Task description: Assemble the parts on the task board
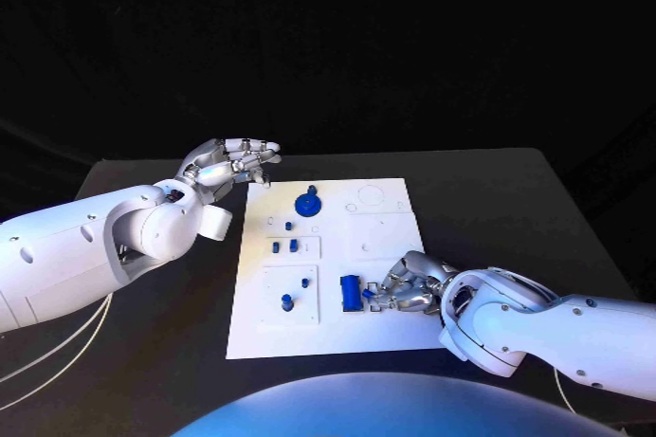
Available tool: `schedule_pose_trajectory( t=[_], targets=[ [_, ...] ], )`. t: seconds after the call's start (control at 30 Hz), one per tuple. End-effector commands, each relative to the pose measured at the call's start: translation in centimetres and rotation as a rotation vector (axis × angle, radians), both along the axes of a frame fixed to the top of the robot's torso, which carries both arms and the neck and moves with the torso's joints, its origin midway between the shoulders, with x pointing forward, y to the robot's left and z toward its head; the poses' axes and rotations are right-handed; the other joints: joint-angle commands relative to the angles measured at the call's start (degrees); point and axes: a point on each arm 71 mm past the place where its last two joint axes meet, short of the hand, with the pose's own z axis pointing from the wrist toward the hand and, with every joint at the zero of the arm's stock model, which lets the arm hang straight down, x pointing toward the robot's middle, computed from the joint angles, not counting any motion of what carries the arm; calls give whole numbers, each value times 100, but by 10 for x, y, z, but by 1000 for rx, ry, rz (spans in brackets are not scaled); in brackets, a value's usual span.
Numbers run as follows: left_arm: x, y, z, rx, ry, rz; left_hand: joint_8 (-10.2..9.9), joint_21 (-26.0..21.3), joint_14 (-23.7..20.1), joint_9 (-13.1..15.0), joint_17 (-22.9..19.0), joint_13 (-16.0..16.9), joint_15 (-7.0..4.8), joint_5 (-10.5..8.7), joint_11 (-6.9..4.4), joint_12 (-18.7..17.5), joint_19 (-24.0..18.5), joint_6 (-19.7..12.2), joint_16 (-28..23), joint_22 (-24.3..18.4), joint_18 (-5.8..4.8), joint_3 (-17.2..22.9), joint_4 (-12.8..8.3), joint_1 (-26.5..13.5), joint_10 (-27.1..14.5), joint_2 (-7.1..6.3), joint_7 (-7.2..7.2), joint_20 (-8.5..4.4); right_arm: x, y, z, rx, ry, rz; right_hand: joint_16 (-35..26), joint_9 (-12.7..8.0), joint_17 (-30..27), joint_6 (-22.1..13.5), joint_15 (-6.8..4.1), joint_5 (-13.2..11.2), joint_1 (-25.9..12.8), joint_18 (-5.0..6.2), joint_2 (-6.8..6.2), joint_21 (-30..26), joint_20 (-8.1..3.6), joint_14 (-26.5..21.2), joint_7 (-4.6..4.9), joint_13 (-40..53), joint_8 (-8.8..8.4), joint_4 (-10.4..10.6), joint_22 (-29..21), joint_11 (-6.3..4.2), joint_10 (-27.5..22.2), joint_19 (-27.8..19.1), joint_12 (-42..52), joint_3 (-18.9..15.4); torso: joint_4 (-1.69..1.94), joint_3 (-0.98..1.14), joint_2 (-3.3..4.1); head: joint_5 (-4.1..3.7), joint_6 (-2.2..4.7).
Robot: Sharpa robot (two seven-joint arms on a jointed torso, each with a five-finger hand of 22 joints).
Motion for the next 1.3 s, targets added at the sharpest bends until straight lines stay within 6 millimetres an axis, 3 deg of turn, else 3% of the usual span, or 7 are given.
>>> schedule_pose_trajectory(
  t=[0.03,0.23,0.53,0.87,1.1,1.3],
  targets=[
    [-1,-2,1,-14,-1,-15,-12,-40,-38,9,-9,2,-13,1,0,31,34,-38,-29,-5,33,-41,4,42,-40,2,19,-4,-2,4,0,5,-10,34,42,-6,1272,20,-57,28,178,-67,58,48,-51,540,-29,1457,18,-122,967,-44,564,85,-23,60,-2,1,0,-4,1],
    [-1,-2,1,-14,-1,-15,-12,-40,-38,9,-9,2,-13,1,0,31,34,-38,-29,-5,33,-41,4,42,-40,2,19,-4,-3,5,1,14,-11,50,45,-36,1281,13,-74,36,358,-66,57,33,-72,541,-47,1455,13,-305,971,-61,563,85,-29,200,-1,-4,0,-9,1],
    [-1,-2,1,-14,-1,-15,-12,-40,-38,9,-9,2,-13,1,0,31,34,-38,-29,-5,33,-41,4,42,-40,2,19,-4,-3,5,2,14,-21,50,52,-39,1302,19,-74,34,356,-68,57,43,-73,546,-44,1463,14,-310,974,-61,568,88,-11,210,1,-1,3,-15,1],
    [-1,-1,1,-13,-1,-14,-12,-45,-40,12,-12,2,-13,2,0,37,38,-38,-29,-9,33,-42,3,55,-42,5,19,-5,-3,5,4,25,-39,53,74,-62,1368,53,-88,42,400,-78,215,93,-87,559,-66,1495,35,-380,996,-78,588,107,54,431,1,-1,1,-22,1],
    [-1,-1,1,-12,-2,-13,-12,-45,-40,12,-12,2,-13,2,0,37,38,-38,-29,-9,33,-42,3,55,-42,5,19,-5,-5,10,5,48,-47,98,79,-78,1383,11,-95,39,606,-81,170,100,-99,562,-61,1500,47,-699,1010,-79,591,111,65,703,-3,-6,-1,-19,1],
    [-1,-1,1,-12,-2,-13,-13,-47,-40,12,-13,1,-14,3,0,38,40,-38,-29,-10,33,-42,2,60,-44,5,19,-5,-6,13,7,75,-62,132,74,-79,1368,-11,-84,38,653,-76,192,57,-94,559,-36,1487,50,-769,1004,-62,584,101,37,786,3,-1,-1,-16,1]
  ],
)
